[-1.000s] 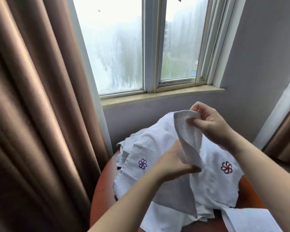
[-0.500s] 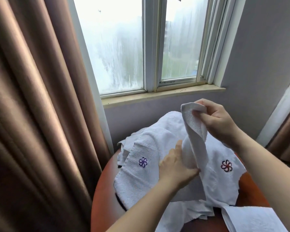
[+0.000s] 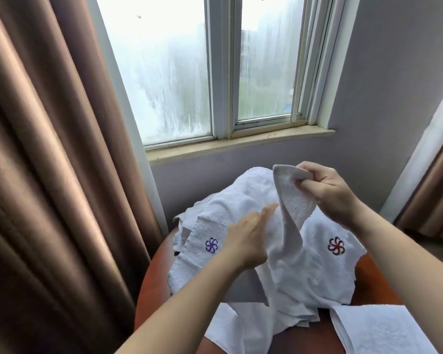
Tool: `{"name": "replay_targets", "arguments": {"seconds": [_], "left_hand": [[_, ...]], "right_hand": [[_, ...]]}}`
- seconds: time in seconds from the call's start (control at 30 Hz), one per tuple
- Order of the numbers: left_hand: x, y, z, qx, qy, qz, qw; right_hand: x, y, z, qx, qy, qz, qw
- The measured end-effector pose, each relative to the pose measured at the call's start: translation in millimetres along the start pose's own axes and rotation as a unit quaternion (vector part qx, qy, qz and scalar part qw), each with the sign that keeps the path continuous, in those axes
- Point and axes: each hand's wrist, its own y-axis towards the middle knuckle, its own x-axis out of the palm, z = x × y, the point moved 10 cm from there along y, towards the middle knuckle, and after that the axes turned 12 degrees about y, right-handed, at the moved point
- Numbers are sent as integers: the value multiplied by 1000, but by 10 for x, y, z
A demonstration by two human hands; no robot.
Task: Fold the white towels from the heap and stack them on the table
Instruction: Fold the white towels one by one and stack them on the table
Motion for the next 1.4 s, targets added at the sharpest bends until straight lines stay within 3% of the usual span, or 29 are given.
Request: {"name": "replay_targets", "arguments": {"seconds": [0.07, 0.2, 0.33, 0.4, 0.5, 0.67, 0.8, 0.87, 0.97, 1.03, 1.17, 1.27, 1.4], "left_hand": [[-59, 10, -150, -23, 80, 5, 997], [-196, 3, -524, -104, 98, 31, 989], [-338, -44, -908, -207, 16, 19, 978], [-355, -20, -994, -228, -123, 26, 966], [-428, 61, -723, -183, -348, -2, 920], [-665, 95, -17, -52, -505, -124, 853], [-734, 7, 124, 25, -577, -161, 800], [-765, 26, 13, 14, -607, -123, 785], [-848, 39, -224, -87, -657, -4, 749], [-866, 53, -230, -103, -686, 35, 719], [-965, 36, -183, -88, -725, 81, 678], [-1079, 7, -108, -43, -757, 87, 646], [-1170, -15, -41, 2, -776, 98, 623]], "right_hand": [[-77, -5, 29, -2, -13, 16, 1000], [-257, 11, -37, -21, -59, 31, 998], [-324, -22, -28, -7, -60, -2, 998], [-288, -58, -39, 1, -52, -28, 998], [-106, -103, -162, 9, -25, -56, 998], [440, -148, -459, 14, 6, -142, 990], [469, -107, -524, 25, 10, -126, 992], [458, -108, -502, 34, -4, -119, 992], [551, -150, -461, 44, -4, -121, 992], [649, -180, -476, 34, 4, -120, 992], [696, -169, -521, 13, 11, -95, 995], [568, -109, -539, 0, -11, -32, 999], [520, -81, -581, -27, -64, -2, 998]]}}
